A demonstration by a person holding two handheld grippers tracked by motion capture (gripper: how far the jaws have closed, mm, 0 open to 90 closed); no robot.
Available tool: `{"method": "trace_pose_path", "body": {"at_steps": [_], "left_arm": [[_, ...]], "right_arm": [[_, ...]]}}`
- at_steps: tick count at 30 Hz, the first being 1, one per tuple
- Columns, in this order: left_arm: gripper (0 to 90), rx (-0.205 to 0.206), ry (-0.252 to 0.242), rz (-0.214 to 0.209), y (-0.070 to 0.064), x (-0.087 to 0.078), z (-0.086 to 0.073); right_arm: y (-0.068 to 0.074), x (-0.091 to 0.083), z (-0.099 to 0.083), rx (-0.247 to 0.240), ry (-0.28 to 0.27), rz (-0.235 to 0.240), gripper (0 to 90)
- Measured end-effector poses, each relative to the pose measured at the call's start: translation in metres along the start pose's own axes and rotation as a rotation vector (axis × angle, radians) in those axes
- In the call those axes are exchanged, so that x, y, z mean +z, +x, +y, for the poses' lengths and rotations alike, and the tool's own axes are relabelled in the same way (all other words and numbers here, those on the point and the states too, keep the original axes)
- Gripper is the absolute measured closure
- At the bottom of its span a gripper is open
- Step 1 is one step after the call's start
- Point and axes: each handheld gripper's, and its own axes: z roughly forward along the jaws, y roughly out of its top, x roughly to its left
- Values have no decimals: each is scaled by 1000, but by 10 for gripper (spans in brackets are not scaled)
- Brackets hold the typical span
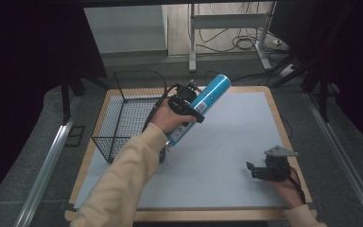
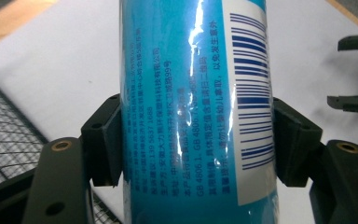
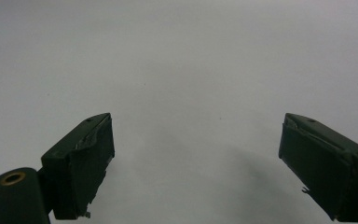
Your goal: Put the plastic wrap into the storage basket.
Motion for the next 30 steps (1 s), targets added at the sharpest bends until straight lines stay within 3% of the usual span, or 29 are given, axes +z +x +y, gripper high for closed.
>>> {"method": "trace_pose_path", "body": {"at_steps": [12,30], "left_arm": [[316,-38,-38,24,21,-16,-2],[316,-75,-62,54,40,-23,-5]], "right_arm": [[0,0,0,1,2,0,103],[-1,1,-1,4,7,1,103]]}}
